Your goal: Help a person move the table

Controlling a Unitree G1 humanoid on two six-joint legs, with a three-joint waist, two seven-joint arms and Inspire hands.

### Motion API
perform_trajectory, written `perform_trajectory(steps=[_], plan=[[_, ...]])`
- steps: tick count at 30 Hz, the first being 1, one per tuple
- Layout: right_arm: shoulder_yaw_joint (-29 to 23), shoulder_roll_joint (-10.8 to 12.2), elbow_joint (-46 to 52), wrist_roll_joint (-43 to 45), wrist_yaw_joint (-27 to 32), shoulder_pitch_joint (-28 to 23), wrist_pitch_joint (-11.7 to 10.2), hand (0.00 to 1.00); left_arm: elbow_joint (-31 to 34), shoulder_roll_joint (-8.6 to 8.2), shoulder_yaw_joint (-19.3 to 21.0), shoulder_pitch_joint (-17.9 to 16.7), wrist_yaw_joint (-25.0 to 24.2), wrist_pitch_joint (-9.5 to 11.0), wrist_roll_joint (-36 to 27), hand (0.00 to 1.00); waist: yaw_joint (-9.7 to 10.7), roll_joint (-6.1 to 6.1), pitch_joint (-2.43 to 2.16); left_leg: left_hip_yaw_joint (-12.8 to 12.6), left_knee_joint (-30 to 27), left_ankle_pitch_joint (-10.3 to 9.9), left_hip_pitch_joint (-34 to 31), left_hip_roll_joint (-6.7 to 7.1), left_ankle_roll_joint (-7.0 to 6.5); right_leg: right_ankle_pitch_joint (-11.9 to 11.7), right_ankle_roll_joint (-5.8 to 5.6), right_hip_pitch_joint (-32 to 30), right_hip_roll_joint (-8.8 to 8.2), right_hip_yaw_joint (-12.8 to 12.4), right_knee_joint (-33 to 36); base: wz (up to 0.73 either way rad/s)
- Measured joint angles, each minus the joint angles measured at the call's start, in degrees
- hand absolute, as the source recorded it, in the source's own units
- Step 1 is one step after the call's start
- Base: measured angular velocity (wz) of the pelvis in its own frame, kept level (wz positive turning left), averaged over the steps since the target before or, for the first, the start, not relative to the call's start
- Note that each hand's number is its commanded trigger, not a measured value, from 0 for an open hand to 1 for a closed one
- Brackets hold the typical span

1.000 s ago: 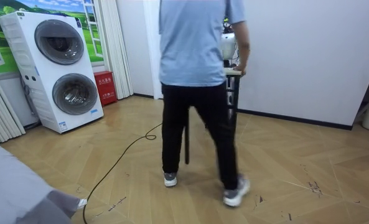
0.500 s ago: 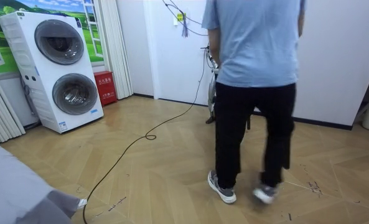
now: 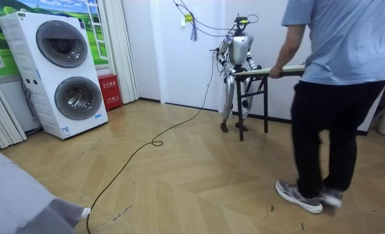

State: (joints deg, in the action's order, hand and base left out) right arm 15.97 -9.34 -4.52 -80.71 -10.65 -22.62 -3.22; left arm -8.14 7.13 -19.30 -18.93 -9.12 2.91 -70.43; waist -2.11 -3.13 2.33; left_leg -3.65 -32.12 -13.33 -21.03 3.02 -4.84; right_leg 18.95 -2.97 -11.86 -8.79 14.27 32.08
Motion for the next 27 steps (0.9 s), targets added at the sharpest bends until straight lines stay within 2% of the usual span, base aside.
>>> perform_trajectory(steps=[2, 4, 5, 9, 10, 13, 16, 18, 19, 20, 25, 27], plan=[[0.63, -0.03, -0.02, -0.24, 0.0, -0.03, 0.05, 1.0, 0.0, 0.35, 0.18, -0.03, 0.03, 0.34, 0.17, 1.0, 0.14, 0.31, -0.05, 1.76, 3.0, 2.16, 0.82, 1.43, -1.12, -0.86, -0.05, 1.03, 0.82, -0.63, -2.38, 0.6], [0.78, 0.24, -0.03, -0.18, 0.08, -0.02, 0.05, 1.0, 0.11, 0.68, 0.52, -0.19, 0.03, 0.37, 0.49, 1.0, -0.5, 0.37, -0.05, 2.32, 5.39, 3.87, 1.68, 1.83, -1.77, -1.9, -0.02, 2.72, 1.03, 0.26, -4.91, 0.39], [0.84, 0.2, -0.16, -0.2, 0.11, -0.03, 0.05, 1.0, 0.16, 0.69, 0.52, -0.43, 0.06, 0.36, 0.52, 1.0, -1.51, 0.5, -0.04, 2.63, 6.29, 4.49, 2.06, 1.8, -1.69, -2.52, 0.02, 3.58, 1.3, 0.91, -6.53, 0.28], [1.23, 0.43, -0.39, -0.1, 0.27, 0.11, 0.08, 1.0, 0.91, 1.37, 0.64, -1.05, 0.06, 0.35, 0.45, 1.0, -3.21, 0.68, -0.08, 6.1, 6.58, 5.26, 1.89, 1.98, -1.26, -4.35, 0.29, 7.16, 2.95, 4.53, -11.85, 0.44], [1.25, 0.55, -0.38, -0.23, 0.26, 0.37, 0.08, 1.0, 1.47, 1.7, 0.7, -1.04, 0.06, 0.35, 0.46, 1.0, -3.24, 0.7, -0.09, 7.51, 6.7, 5.62, 1.85, 2.49, -1.2, -4.5, 0.28, 7.92, 3.1, 5.55, -12.69, 0.55], [1.22, 0.57, -0.38, -0.13, 0.12, 1.4, 0.07, 1.0, 1.95, 1.52, 1.24, -0.88, -0.01, 0.35, 0.53, 1.0, -2.87, 0.73, -0.12, 8.92, 7.88, 6.92, 1.92, 3.5, -1.22, -4.63, 0.27, 8.8, 2.97, 7.41, -13.57, 0.54], [0.63, 0.56, -0.37, -0.12, -0.77, 1.91, 0.06, 1.0, 2.77, 1.23, 1.23, -0.51, -0.08, 0.39, 0.82, 1.0, -2.06, 0.9, -0.26, 7.36, 11.41, 9.31, 1.85, 3.86, -1.4, -4.72, 0.44, 8.96, 2.76, 8.96, -14.74, 0.7], [0.74, 0.89, -0.38, -0.19, -0.84, 1.73, 0.07, 1.0, 2.8, 1.44, 1.35, -0.55, -0.15, 0.44, 0.82, 1.0, -1.42, 0.81, -0.3, 3.09, 13.04, 10.41, 1.99, 2.96, -2.01, -4.78, 0.29, 9.72, 1.93, 11.91, -15.31, 0.63], [0.75, 1.0, -0.4, -0.11, -0.8, 1.73, 0.1, 1.0, 2.78, 1.41, 1.4, -0.59, -0.14, 0.44, 0.81, 1.0, -1.67, 0.81, -0.3, 2.53, 13.28, 10.43, 2.16, 2.86, -2.05, -4.73, 0.21, 9.73, 1.91, 11.97, -15.29, 0.24], [0.77, 1.07, -0.44, 0.29, -0.56, 1.72, 0.15, 1.0, 2.78, 1.22, 1.48, -1.07, -0.14, 0.44, 0.81, 1.0, -2.3, 0.81, -0.3, 2.75, 13.7, 10.44, 2.83, 3.07, -2.09, -4.74, 0.08, 9.94, 2.05, 11.92, -15.32, 0.07], [0.67, 0.39, -0.44, 1.81, -0.48, 1.72, 0.26, 1.0, 2.76, 0.15, 1.45, -2.74, -0.33, 0.43, 0.67, 1.0, -2.86, 0.89, -0.25, 4.37, 13.55, 10.29, 2.6, 4.1, -2.33, -4.6, -0.33, 10.32, 1.7, 13.12, -15.16, 0.18], [0.68, 0.72, -0.44, 2.49, 0.18, 1.74, 0.44, 1.0, 2.66, -0.06, 1.62, -3.13, -0.09, 0.44, 0.35, 1.0, -2.92, 0.9, -0.25, 5.61, 13.76, 10.41, 2.58, 5.06, -2.3, -3.93, -0.68, 10.33, 0.94, 14.23, -14.04, 0.31]])
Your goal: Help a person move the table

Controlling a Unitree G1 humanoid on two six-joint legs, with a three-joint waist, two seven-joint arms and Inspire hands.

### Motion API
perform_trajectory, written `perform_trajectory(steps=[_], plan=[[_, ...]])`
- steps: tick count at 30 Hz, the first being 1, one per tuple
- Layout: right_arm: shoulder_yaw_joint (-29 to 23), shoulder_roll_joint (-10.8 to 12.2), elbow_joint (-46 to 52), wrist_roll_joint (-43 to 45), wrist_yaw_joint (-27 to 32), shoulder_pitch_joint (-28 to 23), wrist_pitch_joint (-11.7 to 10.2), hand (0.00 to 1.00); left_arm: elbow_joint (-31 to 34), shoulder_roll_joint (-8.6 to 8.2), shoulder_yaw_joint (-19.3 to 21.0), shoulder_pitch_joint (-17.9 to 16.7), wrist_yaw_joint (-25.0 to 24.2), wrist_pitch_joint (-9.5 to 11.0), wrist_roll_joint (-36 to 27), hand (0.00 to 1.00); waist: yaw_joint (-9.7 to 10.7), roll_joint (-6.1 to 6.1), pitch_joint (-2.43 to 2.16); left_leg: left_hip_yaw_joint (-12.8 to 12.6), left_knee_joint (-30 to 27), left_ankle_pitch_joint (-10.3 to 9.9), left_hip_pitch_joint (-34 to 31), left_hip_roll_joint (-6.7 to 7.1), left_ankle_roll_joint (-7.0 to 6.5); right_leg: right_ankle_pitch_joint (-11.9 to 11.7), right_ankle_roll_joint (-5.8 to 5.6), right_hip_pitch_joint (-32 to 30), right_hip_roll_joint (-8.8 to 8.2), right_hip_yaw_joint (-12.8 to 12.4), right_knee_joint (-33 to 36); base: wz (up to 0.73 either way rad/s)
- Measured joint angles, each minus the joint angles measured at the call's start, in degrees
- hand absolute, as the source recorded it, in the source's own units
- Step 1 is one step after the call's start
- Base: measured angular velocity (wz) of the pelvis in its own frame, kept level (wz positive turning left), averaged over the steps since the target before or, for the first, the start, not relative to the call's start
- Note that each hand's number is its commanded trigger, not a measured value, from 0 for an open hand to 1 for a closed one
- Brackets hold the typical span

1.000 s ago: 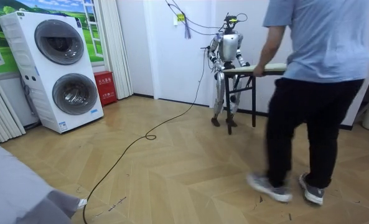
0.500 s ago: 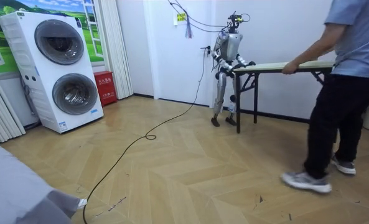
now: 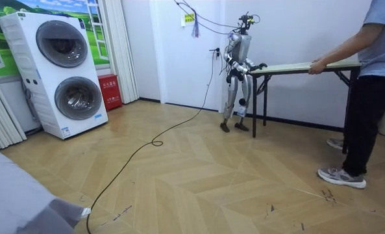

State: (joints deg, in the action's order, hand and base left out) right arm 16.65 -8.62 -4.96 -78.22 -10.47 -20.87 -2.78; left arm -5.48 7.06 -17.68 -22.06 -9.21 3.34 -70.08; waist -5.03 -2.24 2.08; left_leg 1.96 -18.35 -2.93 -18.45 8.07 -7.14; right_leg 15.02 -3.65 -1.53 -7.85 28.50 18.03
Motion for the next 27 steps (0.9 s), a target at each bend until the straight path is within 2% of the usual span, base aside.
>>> perform_trajectory(steps=[4, 6, 8, 9, 11, 12, 13, 14, 15, 16, 17, 19, 20, 21, 22, 23, 24, 25, 26, 27], plan=[[0.04, -0.04, 0.01, 0.3, 0.01, 0.5, 0.09, 1.0, -0.03, 0.09, -0.02, -0.1, 0.0, 0.32, -0.13, 1.0, -0.35, 0.0, -0.01, 0.53, -0.33, 0.08, 0.09, 0.95, 0.12, 0.44, -0.3, -0.06, -0.65, -0.64, 1.0, 0.26], [0.05, -0.01, -0.02, 0.39, 0.16, 0.97, 0.46, 1.0, -0.05, 0.11, -0.14, -0.09, 0.01, 0.72, -0.17, 1.0, -1.0, -0.02, -0.02, 1.43, -0.98, -0.14, 0.15, 1.43, -0.34, 0.58, -0.06, -0.85, -0.62, -4.28, 2.83, 0.15], [0.08, 0.11, -0.07, 0.38, 0.46, 0.95, 0.91, 1.0, -0.35, 0.14, -0.23, -0.09, 0.03, 0.73, -0.16, 1.0, -1.26, -0.02, -0.01, 2.07, -1.54, -0.39, 0.16, 1.6, -2.05, 0.71, 0.02, -1.42, -0.26, -7.61, 4.13, 0.16], [0.14, 0.13, -0.12, 0.5, 0.77, 0.95, 1.14, 1.0, -0.66, 0.18, -0.21, -0.09, 0.2, 0.77, -0.17, 1.0, -1.46, -0.03, -0.02, 2.33, -2.03, -0.91, 0.19, 1.66, -2.8, 0.78, 0.31, -2.54, 0.0, -10.25, 4.65, 0.07], [0.23, 0.5, -0.21, 0.76, 1.3, 0.85, 1.16, 1.0, -0.7, 0.33, -0.41, -0.07, 1.05, 0.85, -0.14, 1.0, -1.22, -0.03, -0.02, 2.31, -2.28, -1.15, 0.47, 1.77, -3.15, 0.05, 0.87, -5.11, 0.0, -12.74, 4.78, 0.24], [0.23, 0.81, -0.25, 0.74, 1.84, 0.27, 1.17, 1.0, -0.88, 0.42, -0.59, -0.08, 1.8, 0.85, -0.14, 1.0, -0.86, -0.02, -0.03, 1.42, -2.15, -1.33, 1.19, 1.75, -3.36, -1.41, 0.18, -6.57, -0.15, -14.39, 5.19, 0.43], [0.23, 1.0, -0.25, 0.63, 2.18, -0.1, 1.17, 1.0, -1.0, 0.45, -0.6, -0.08, 2.17, 0.84, -0.14, 1.0, -0.38, 0.04, -0.07, 0.7, -1.92, -1.34, 1.55, 1.71, -3.34, -1.7, 0.17, -6.8, -0.39, -14.85, 5.42, 0.61], [0.24, 1.38, -0.26, 0.59, 2.72, -0.66, 1.16, 1.0, -1.3, 0.51, -0.75, -0.08, 2.66, 0.83, 0.02, 1.0, 0.72, 0.45, -0.35, -1.79, -0.56, -1.14, 2.2, 1.47, -2.45, -1.52, -0.04, -7.01, -1.29, -15.53, 5.65, 0.58], [0.23, 1.47, -0.3, 0.74, 2.94, -0.65, 1.16, 1.0, -1.63, 0.25, -0.61, 0.01, 2.89, 0.84, 0.36, 1.0, 1.16, 0.65, -0.46, -5.65, 0.25, -1.22, 2.44, 0.68, -0.67, -1.41, -0.13, -7.17, -2.34, -15.37, 5.23, 0.41], [0.21, 1.46, -0.39, 0.86, 2.95, -0.58, 1.16, 1.0, -1.77, 0.06, -0.53, 0.0, 2.89, 0.84, 0.42, 1.0, 1.08, 0.61, -0.44, -7.93, 0.46, -1.58, 2.48, -0.04, -0.11, -1.51, -0.25, -7.19, -2.55, -15.49, 4.93, -0.07], [0.21, 1.52, -1.01, 0.99, 2.96, -0.41, 1.17, 1.0, -2.3, 0.02, -0.46, -0.01, 2.88, 0.85, 0.46, 1.0, 0.16, 0.6, -0.45, -10.01, 0.76, -2.21, 2.74, -0.5, 0.57, -1.7, -0.41, -7.31, -2.54, -16.53, 4.93, -0.36], [0.23, 1.86, -1.92, 1.05, 3.29, -0.11, 1.61, 1.0, -3.16, 0.09, -0.53, -0.01, 2.88, 0.84, 0.48, 1.0, -0.28, 0.5, -0.51, -10.27, 1.36, -2.68, 3.53, -0.42, 0.49, -2.32, 0.38, -7.1, -1.95, -17.38, 4.53, -0.27], [0.25, 2.15, -2.56, 1.1, 3.54, -0.04, 1.81, 1.0, -3.85, -0.04, -0.55, -0.01, 2.92, 0.84, 0.52, 1.0, -0.17, 0.56, -0.54, -10.26, 3.4, -2.2, 4.94, -0.07, 1.75, -3.23, 1.6, -7.09, -1.59, -17.26, 3.12, 0.06], [0.05, 2.83, -4.06, 1.58, 3.46, 0.27, 1.91, 1.0, -5.23, -0.19, -0.51, 0.28, 2.84, 0.93, 0.69, 1.0, 0.66, 1.39, -0.48, -11.53, -0.77, -4.69, 4.76, -0.59, 4.4, -5.58, 3.17, -7.18, -3.6, -16.72, 2.05, -0.04], [0.01, 3.09, -3.99, 1.54, 3.17, 0.27, 1.87, 1.0, -4.72, -0.04, -0.35, 0.0, 2.28, 1.72, 0.9, 1.0, 0.33, 0.31, -0.51, -11.38, -14.62, -13.91, 2.21, -5.86, 1.14, -5.39, -0.34, -8.99, -4.52, -17.12, 7.35, -0.08], [-0.14, 2.99, -3.39, 1.55, 3.39, 0.5, 1.86, 1.0, -3.74, 0.37, -0.56, -0.13, 2.28, 1.85, 1.02, 1.0, 0.59, -0.4, -0.19, -11.68, -17.97, -17.54, 0.98, -6.96, 1.3, -4.5, -2.33, -9.95, -4.92, -17.11, 10.43, -0.3], [-0.25, 3.01, -4.72, 1.5, 4.91, 1.87, 2.44, 1.0, -3.59, 0.49, -0.76, -0.39, 3.04, 1.09, 1.03, 1.0, 0.84, 0.22, -0.69, -11.69, -18.31, -18.44, 2.06, -6.41, 0.43, -3.65, -3.7, -10.59, -6.62, -17.15, 12.27, -0.19], [-0.32, 3.01, -5.8, 1.29, 5.41, 2.4, 2.84, 1.0, -3.93, 0.7, -0.73, -0.35, 3.92, 0.52, 1.19, 1.0, 1.01, 0.05, -0.79, -12.0, -16.7, -18.19, 3.31, -6.33, 0.83, -3.71, -3.57, -10.44, -6.79, -16.71, 11.86, -0.08], [-0.3, 3.05, -8.01, 0.86, 5.34, 2.89, 2.97, 1.0, -5.82, 0.19, -0.62, -0.05, 4.05, 0.33, 2.29, 1.0, 1.26, 0.43, -1.09, -13.19, -12.1, -16.93, 6.21, -6.36, 2.75, -4.15, -2.91, -10.03, -6.83, -15.51, 10.32, 0.24], [-0.31, 2.96, -9.5, 0.65, 4.15, 2.74, 2.95, 1.0, -7.27, 0.05, -0.58, 0.02, 3.37, 0.09, 2.92, 1.0, 2.18, 1.0, -1.44, -15.09, -6.66, -14.55, 9.15, -6.5, 3.11, -4.89, -2.54, -9.52, -6.3, -15.38, 8.29, 0.4]])
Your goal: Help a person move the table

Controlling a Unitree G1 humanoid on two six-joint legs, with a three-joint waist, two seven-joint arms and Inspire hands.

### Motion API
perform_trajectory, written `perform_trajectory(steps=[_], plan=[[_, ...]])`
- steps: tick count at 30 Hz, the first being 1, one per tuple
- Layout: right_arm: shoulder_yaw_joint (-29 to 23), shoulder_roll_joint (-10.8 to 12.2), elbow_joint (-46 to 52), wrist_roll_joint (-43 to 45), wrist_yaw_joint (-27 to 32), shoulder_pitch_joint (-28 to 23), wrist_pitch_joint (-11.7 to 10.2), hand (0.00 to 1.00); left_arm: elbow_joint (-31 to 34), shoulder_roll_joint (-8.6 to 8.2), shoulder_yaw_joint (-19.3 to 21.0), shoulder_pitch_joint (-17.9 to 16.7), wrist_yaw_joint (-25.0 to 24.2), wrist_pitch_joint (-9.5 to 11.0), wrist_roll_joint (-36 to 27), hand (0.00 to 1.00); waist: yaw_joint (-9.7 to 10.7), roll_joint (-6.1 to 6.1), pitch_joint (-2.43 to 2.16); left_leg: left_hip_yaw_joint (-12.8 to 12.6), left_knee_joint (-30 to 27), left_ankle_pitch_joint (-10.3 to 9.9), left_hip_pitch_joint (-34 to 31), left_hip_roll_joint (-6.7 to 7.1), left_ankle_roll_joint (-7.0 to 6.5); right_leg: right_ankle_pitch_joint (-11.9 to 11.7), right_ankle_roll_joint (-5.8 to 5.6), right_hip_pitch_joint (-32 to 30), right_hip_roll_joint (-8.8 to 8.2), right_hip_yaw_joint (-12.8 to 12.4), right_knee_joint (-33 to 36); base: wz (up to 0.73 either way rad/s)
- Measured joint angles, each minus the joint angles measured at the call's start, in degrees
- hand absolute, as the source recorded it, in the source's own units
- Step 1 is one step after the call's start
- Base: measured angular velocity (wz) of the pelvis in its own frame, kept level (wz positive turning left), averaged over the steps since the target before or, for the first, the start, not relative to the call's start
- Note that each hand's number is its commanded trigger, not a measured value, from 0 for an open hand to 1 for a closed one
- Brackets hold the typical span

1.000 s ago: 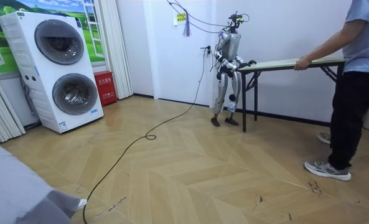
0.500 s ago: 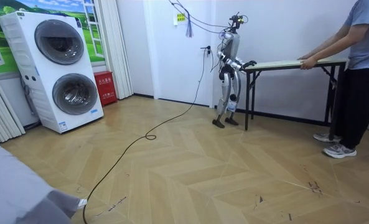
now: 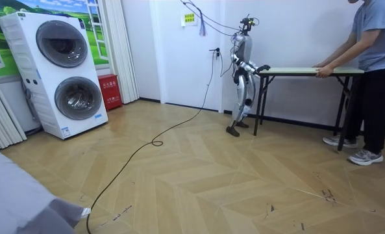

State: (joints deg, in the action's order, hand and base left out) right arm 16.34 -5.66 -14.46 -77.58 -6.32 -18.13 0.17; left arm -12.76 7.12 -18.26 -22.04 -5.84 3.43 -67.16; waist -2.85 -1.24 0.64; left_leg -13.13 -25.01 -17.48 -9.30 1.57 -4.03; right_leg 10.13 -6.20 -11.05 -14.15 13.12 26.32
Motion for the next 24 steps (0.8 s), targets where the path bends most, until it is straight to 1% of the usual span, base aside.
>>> perform_trajectory(steps=[1, 2, 3, 4, 5, 6, 7, 10, 12, 14, 15, 16, 17, 18, 19, 20, 22, 23, 24], plan=[[0.0, -0.11, -0.45, -0.17, -0.79, -0.06, -0.08, 1.0, -0.22, 0.01, 0.16, 0.0, -0.51, -0.32, 0.39, 1.0, 0.69, 0.05, -0.03, -1.15, 2.25, 1.42, 0.93, -0.14, -1.2, -0.39, 0.09, 0.17, 0.49, -0.19, -0.86, 0.63], [-0.2, -0.28, -0.75, -0.31, -1.84, -0.1, -0.29, 1.0, -0.22, 0.01, 0.18, 0.04, -1.29, -0.7, 0.6, 1.0, 1.6, 0.22, 0.02, -3.12, 4.61, 2.69, 1.91, -0.01, -3.14, -1.88, 0.48, 0.12, 1.14, -0.78, -1.96, 0.4], [-0.39, -0.59, -0.83, -0.54, -2.1, -0.05, -0.38, 1.0, -0.09, -0.16, 0.05, -0.07, -1.42, -0.95, 0.61, 1.0, 1.64, 0.5, 0.09, -4.8, 5.75, 3.24, 2.77, 0.3, -3.96, -4.88, 0.53, 0.1, 2.06, -1.73, -3.75, 0.22], [-0.41, -0.64, -0.91, -0.47, -2.1, 0.05, -0.37, 1.0, -0.1, -0.21, 0.07, -0.14, -1.43, -1.07, 0.61, 1.0, 1.56, 0.49, 0.08, -5.75, 6.12, 3.23, 3.16, 0.29, -3.97, -6.5, 0.27, 0.26, 2.56, -2.04, -4.61, 0.0], [-0.69, -0.6, -1.25, -0.01, -2.09, 0.15, -0.34, 1.0, -0.41, -0.33, 0.15, 0.1, -1.43, -1.53, 0.62, 1.0, 1.65, 0.31, 0.19, -7.0, 6.92, 3.25, 4.03, 0.24, -4.0, -8.22, 0.32, 0.87, 3.29, -1.75, -5.95, 0.0], [-1.1, -0.61, -1.84, 0.24, -2.18, 0.34, -0.12, 1.0, -1.07, -0.81, 0.32, 0.16, -1.74, -1.74, 0.95, 1.0, 1.6, 0.29, 0.2, -7.36, 8.01, 3.27, 5.05, 0.2, -3.99, -8.37, 0.39, 1.49, 3.44, -1.66, -6.73, 0.03], [-1.42, -0.42, -3.18, 0.63, -3.04, 0.69, 0.01, 1.0, -2.12, -1.17, 0.56, 0.08, -2.71, -1.71, 1.72, 1.0, 1.53, 0.05, 0.35, -7.46, 8.73, 3.34, 6.07, 0.11, -3.86, -8.38, 0.35, 2.38, 3.77, -1.88, -7.06, -0.04], [-1.63, -0.09, -4.42, 1.18, -3.24, 1.44, 0.9, 1.0, -3.39, -1.43, 1.34, -0.09, -3.93, -1.84, 1.75, 1.0, 1.41, 0.17, 0.32, -8.04, 10.56, 3.65, 7.57, 0.05, -3.34, -8.35, 0.36, 3.25, 4.59, -1.79, -7.88, -0.12], [-1.62, 0.95, -5.19, 2.35, -3.23, 2.24, 1.21, 1.0, -4.66, -1.53, 2.75, -0.07, -5.1, -2.09, 1.78, 1.0, 1.34, 0.22, 0.29, -8.54, 11.48, 4.04, 8.07, 0.0, -2.72, -8.36, 0.38, 3.57, 4.9, -1.69, -8.87, -0.14], [-1.62, 1.23, -5.54, 3.03, -3.23, 2.71, 1.55, 1.0, -5.45, -1.64, 3.71, -0.05, -6.09, -2.35, 2.0, 1.0, 1.31, 0.15, 0.27, -8.76, 11.46, 4.07, 8.16, -0.19, -2.73, -8.44, 0.49, 4.23, 5.3, -1.64, -10.16, -0.09], [-1.65, 1.26, -5.88, 3.27, -3.23, 3.15, 2.0, 0.85, -6.0, -1.71, 4.22, -0.04, -6.72, -2.56, 2.24, 0.96, 1.29, -0.02, 0.37, -8.97, 11.47, 4.15, 8.2, -0.28, -2.87, -8.47, 0.55, 4.6, 5.48, -1.63, -10.85, -0.08], [-1.75, 1.41, -6.37, 3.43, -3.22, 3.57, 2.35, 0.69, -6.57, -1.77, 4.69, 0.06, -7.34, -2.73, 2.64, 0.85, 1.29, 0.03, 0.34, -9.11, 11.5, 4.28, 8.4, -0.43, -3.11, -8.56, 0.69, 5.03, 5.68, -1.55, -11.38, -0.06], [-1.75, 1.51, -6.76, 3.47, -3.23, 3.82, 2.45, 0.57, -6.69, -1.78, 4.9, 0.05, -7.36, -2.84, 2.69, 0.75, 1.26, -0.05, 0.34, -9.35, 11.52, 4.34, 8.48, -0.55, -3.22, -8.62, 0.77, 5.24, 5.8, -1.51, -11.67, -0.11], [-1.75, 1.92, -7.77, 3.87, -3.23, 4.66, 2.6, 0.19, -7.29, -1.83, 5.35, 0.14, -7.72, -2.89, 2.73, 0.53, 1.16, -0.11, 0.36, -9.78, 11.56, 4.35, 8.49, -0.9, -3.29, -8.82, 1.07, 5.38, 6.12, -1.35, -11.69, -0.13], [-1.75, 2.14, -8.34, 4.11, -3.22, 5.1, 2.7, 0.0, -7.82, -1.83, 5.67, 0.27, -8.16, -2.9, 2.94, 0.3, 1.16, -0.23, 0.32, -9.99, 11.57, 4.35, 8.56, -1.09, -3.29, -8.94, 1.25, 5.61, 6.26, -1.11, -11.73, -0.14], [-1.79, 2.39, -9.51, 4.12, -3.22, 5.89, 2.98, 0.0, -9.14, -1.81, 6.45, 0.73, -9.06, -2.96, 4.56, 0.0, 1.19, -0.35, 0.27, -10.32, 11.56, 4.35, 8.82, -1.35, -3.3, -9.14, 1.53, 6.06, 6.33, -0.12, -12.03, -0.05], [-2.18, 2.45, -11.57, 4.05, -4.27, 6.92, 3.42, 0.0, -12.73, -1.81, 7.08, 2.54, -10.83, -3.0, 6.84, 0.0, 1.21, -0.69, -0.11, -11.65, 11.56, 4.35, 8.9, -1.83, -3.28, -9.32, 1.78, 6.24, 6.33, 1.05, -12.56, 0.0], [-2.32, 2.39, -12.16, 4.15, -5.35, 7.35, 3.43, 0.0, -13.41, -1.81, 7.21, 2.91, -11.09, -3.0, 7.48, 0.0, 1.21, -0.85, -0.15, -11.78, 11.56, 4.35, 8.89, -1.83, -3.28, -9.32, 1.79, 6.25, 6.33, 1.1, -12.66, -0.06], [-2.52, 2.11, -13.28, 4.66, -7.6, 7.53, 3.33, 0.0, -14.91, -1.81, 7.4, 3.55, -11.29, -3.1, 8.79, 0.0, 1.33, -1.14, -0.33, -11.89, 11.56, 4.35, 8.89, -1.83, -3.29, -9.34, 1.82, 6.25, 6.35, 1.09, -12.72, -0.06]])
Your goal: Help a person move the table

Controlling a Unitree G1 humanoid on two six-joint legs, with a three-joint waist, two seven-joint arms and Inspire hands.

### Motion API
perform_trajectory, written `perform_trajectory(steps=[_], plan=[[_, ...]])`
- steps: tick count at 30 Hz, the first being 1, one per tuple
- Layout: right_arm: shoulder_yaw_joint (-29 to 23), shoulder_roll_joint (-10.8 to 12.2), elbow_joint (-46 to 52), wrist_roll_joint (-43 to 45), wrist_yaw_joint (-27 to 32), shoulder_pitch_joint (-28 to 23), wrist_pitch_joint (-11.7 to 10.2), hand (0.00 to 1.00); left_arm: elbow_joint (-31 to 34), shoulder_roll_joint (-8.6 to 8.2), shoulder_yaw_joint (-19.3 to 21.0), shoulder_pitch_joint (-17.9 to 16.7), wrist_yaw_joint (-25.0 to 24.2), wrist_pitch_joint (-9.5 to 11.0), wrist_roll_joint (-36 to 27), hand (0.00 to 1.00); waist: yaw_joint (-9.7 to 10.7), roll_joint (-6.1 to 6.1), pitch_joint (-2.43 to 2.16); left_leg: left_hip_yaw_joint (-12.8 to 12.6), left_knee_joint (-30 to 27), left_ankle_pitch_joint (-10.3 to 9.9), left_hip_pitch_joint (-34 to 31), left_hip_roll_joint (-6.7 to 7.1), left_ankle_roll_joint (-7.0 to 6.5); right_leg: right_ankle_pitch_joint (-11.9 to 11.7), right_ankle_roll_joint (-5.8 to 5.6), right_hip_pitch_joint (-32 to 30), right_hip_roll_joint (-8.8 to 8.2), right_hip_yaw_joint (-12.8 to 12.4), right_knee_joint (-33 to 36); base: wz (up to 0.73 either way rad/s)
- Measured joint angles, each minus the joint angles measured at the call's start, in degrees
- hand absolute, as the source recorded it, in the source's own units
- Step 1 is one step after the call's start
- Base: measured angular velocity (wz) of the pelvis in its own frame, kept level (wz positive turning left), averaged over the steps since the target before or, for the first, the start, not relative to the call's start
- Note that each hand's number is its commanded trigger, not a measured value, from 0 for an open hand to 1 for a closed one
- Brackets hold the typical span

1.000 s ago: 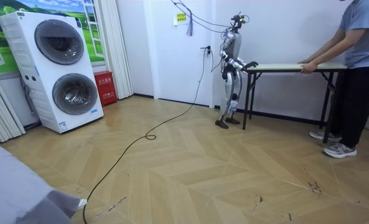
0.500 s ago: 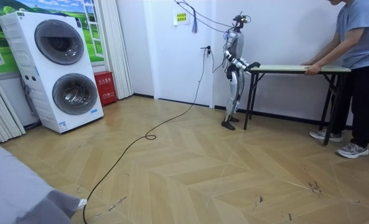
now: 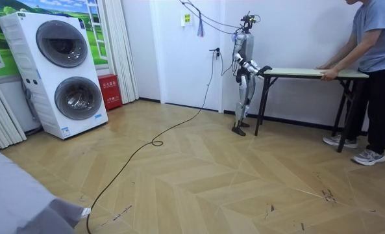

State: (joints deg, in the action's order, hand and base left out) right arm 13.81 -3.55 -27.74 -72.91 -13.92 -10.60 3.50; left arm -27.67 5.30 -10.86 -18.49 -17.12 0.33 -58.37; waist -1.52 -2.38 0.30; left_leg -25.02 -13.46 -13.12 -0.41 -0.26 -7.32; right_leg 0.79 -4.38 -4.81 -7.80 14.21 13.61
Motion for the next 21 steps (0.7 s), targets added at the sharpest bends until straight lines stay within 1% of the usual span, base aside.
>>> perform_trajectory(steps=[2, 3, 4, 5, 7, 10, 13, 15, 16, 21], plan=[[-0.02, -0.86, -1.56, 1.55, -1.83, -0.32, -0.08, 0.0, -1.58, 0.0, 0.32, 0.5, -0.77, -0.52, 0.71, 0.0, 0.61, -0.41, 0.13, 0.0, 0.01, 0.0, -0.02, 0.0, -0.02, -0.01, 0.02, -0.05, -0.02, 0.16, 0.0, -0.02], [-0.08, -1.31, -2.32, 1.99, -2.48, -0.64, -0.03, 0.0, -2.71, 0.0, 0.62, 0.88, -1.19, -0.86, 1.34, 0.0, 1.01, -0.86, 0.13, 0.0, 0.04, 0.0, -0.05, 0.0, -0.03, 0.0, 0.02, -0.1, -0.02, 0.19, 0.02, 0.0], [-0.1, -1.41, -2.83, 2.11, -2.66, -0.67, -0.04, 0.0, -3.05, 0.0, 0.74, 1.0, -1.31, -1.04, 1.95, 0.0, 1.21, -0.94, 0.15, 0.01, 0.05, 0.0, -0.06, 0.0, -0.03, 0.06, 0.09, -0.12, -0.02, 0.21, 0.02, -0.04], [-0.2, -1.52, -3.53, 2.7, -3.45, -0.77, -0.04, 0.0, -3.51, 0.01, 1.63, 1.15, -1.73, -1.48, 2.56, 0.0, 1.4, -0.9, 0.17, 0.01, 0.04, 0.03, -0.08, 0.0, 0.01, 0.24, 0.34, -0.19, 0.01, 0.24, 0.03, -0.04], [-0.53, -1.56, -4.16, 3.53, -4.76, -0.79, 0.15, 0.0, -5.2, -0.01, 2.25, 2.12, -2.24, -1.69, 2.96, 0.0, 1.41, -0.75, 0.14, 0.0, 0.05, 0.11, -0.1, -0.08, 0.16, 0.45, 0.64, -0.23, 0.04, 0.38, 0.04, 0.0], [-0.81, -1.56, -4.98, 4.14, -6.35, -0.75, 0.33, 0.0, -6.53, -0.02, 3.12, 2.68, -3.45, -1.9, 3.16, 0.0, 1.38, -0.66, 0.12, 0.01, 0.1, 0.18, -0.01, -0.11, 0.26, 0.48, 0.68, -0.29, 0.12, 0.24, 0.04, 0.0], [-1.17, -1.63, -5.32, 5.4, -7.65, -0.95, 0.67, 0.0, -6.79, -0.11, 3.99, 2.72, -4.46, -2.53, 4.72, 0.0, 1.38, -0.2, 0.06, 0.01, 0.09, 0.18, 0.03, -0.13, 0.27, 0.48, 0.69, -0.32, 0.13, 0.24, 0.05, 0.0], [-1.55, -1.78, -5.35, 5.77, -8.39, -1.15, 1.57, 0.0, -7.23, -0.1, 4.36, 2.77, -5.12, -2.76, 5.03, 0.0, 1.36, 0.31, -0.07, 0.01, 0.08, 0.18, 0.11, -0.13, 0.27, 0.48, 0.7, -0.24, 0.13, 0.26, 0.04, 0.0], [-1.55, -1.86, -5.35, 5.77, -8.61, -1.23, 1.59, 0.0, -7.25, -0.09, 4.36, 2.77, -5.26, -2.78, 5.04, 0.0, 1.32, 0.41, -0.09, 0.01, 0.08, 0.18, 0.13, -0.13, 0.27, 0.48, 0.7, -0.21, 0.13, 0.27, 0.04, 0.0], [-1.58, -3.45, -5.41, 7.4, -10.82, -1.56, 2.49, 0.0, -8.05, -0.02, 4.75, 2.97, -6.62, -2.95, 5.58, 0.0, 1.29, 0.5, -0.11, 0.0, 0.09, 0.18, 0.14, -0.11, 0.25, 0.46, 0.7, -0.13, 0.13, 0.39, -0.01, 0.0]])
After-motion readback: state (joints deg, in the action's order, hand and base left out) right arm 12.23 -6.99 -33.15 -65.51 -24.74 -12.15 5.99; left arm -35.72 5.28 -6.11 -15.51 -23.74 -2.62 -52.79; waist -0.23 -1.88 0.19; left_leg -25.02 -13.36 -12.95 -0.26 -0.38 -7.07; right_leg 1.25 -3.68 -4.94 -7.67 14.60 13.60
